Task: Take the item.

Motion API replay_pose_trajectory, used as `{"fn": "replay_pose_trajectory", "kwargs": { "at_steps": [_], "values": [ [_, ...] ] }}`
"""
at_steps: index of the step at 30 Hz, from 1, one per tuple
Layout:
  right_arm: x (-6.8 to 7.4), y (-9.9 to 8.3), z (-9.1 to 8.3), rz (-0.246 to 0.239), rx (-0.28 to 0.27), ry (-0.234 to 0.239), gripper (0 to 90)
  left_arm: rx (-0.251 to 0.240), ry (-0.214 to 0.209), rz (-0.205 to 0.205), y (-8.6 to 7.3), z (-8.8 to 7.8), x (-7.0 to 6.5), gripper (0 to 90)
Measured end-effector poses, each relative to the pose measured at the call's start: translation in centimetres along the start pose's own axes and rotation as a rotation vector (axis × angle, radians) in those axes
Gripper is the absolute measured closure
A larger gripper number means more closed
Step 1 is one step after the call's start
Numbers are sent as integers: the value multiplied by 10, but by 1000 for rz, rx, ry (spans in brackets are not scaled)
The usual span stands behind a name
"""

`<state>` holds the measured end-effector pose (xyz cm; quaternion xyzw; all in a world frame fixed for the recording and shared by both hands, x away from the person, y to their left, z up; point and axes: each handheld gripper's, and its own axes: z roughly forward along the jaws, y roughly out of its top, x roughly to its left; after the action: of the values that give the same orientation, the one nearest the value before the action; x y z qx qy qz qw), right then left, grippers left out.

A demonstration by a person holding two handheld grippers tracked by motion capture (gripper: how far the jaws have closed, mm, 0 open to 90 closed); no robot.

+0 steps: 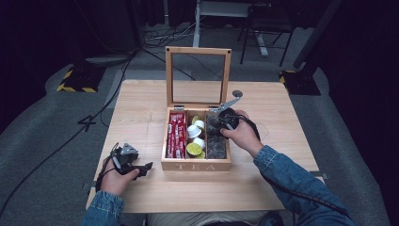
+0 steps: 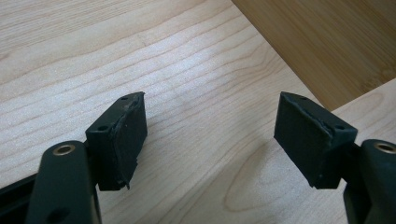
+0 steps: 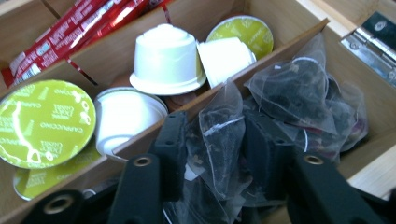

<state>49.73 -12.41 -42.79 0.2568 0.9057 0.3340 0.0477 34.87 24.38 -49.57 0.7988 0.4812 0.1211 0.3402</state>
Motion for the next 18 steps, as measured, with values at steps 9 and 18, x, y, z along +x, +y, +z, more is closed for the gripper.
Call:
{"fn": "replay_pose_trajectory", "kwargs": {
  "at_steps": [9, 18],
  "values": [
    [3, -1, -2, -45, 14, -27, 736, -5, 0, 6, 0, 1, -1, 255],
    [3, 0, -14, -27, -48, -23, 749, -7, -1, 26, 0, 2, 0, 253]
  ]
}}
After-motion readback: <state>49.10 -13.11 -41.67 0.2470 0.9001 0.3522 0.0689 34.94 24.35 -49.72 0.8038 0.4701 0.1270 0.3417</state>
